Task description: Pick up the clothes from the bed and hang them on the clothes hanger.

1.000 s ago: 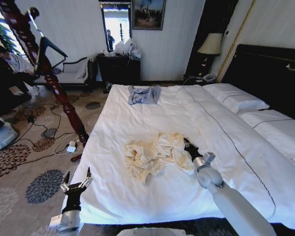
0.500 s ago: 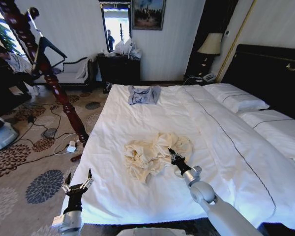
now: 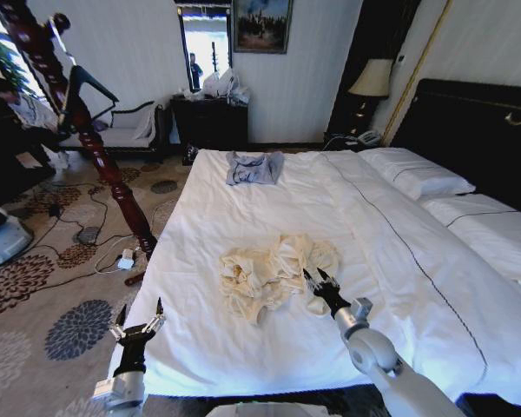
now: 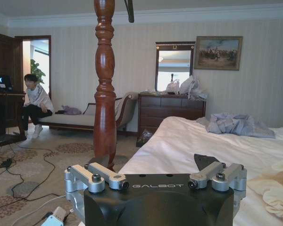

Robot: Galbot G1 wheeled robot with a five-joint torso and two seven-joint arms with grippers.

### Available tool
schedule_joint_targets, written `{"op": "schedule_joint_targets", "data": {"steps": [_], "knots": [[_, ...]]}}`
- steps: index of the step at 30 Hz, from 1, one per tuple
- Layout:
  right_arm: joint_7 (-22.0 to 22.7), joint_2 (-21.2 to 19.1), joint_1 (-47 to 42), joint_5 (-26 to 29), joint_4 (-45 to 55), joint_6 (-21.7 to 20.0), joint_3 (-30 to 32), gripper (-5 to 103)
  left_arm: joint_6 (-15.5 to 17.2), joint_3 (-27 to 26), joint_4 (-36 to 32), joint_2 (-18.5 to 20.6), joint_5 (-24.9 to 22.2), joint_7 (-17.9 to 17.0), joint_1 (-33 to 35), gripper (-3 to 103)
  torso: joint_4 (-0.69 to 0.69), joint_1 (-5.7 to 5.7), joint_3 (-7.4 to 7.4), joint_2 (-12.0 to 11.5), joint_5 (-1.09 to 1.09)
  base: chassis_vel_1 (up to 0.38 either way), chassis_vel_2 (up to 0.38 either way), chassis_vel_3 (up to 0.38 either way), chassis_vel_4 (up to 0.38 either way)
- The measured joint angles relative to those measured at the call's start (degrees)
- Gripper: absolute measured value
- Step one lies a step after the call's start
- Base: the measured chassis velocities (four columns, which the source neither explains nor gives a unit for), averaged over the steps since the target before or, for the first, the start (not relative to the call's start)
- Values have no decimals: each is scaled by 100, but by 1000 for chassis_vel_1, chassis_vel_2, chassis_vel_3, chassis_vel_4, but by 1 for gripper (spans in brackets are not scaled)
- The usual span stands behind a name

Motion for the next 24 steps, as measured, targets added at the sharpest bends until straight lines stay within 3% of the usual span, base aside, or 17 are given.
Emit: {"op": "schedule_joint_targets", "data": {"steps": [1,3,8,15,19,20,24], "knots": [[-2,17,-16,-29,6,1,-6,73,0,3,4,-9,4,0,-10,100,0,0,0,0,0,0,0,0,0],[-6,88,-14,-73,-13,6,-63,85,2,14,23,-35,8,1,-17,100,1,0,0,0,0,0,0,0,0],[5,163,48,-176,-112,30,-203,99,-6,-1,53,-17,4,6,-6,100,2,0,0,0,-1,0,0,0,0],[-14,332,74,-567,-127,237,-503,100,-9,-108,54,62,-119,4,-7,100,1,0,0,-1,-1,0,0,0,0],[54,483,216,-1457,-370,185,-889,100,0,-151,53,115,-189,2,-16,100,1,0,0,-1,-1,0,0,0,0],[54,483,216,-1457,-370,185,-889,100,0,-151,53,115,-189,2,-16,100,1,0,0,-1,-1,0,0,0,0],[630,460,593,-2117,-798,-17,-1301,100,34,-143,86,119,-176,-14,-90,100,3,0,0,-1,0,0,0,0,0]]}}
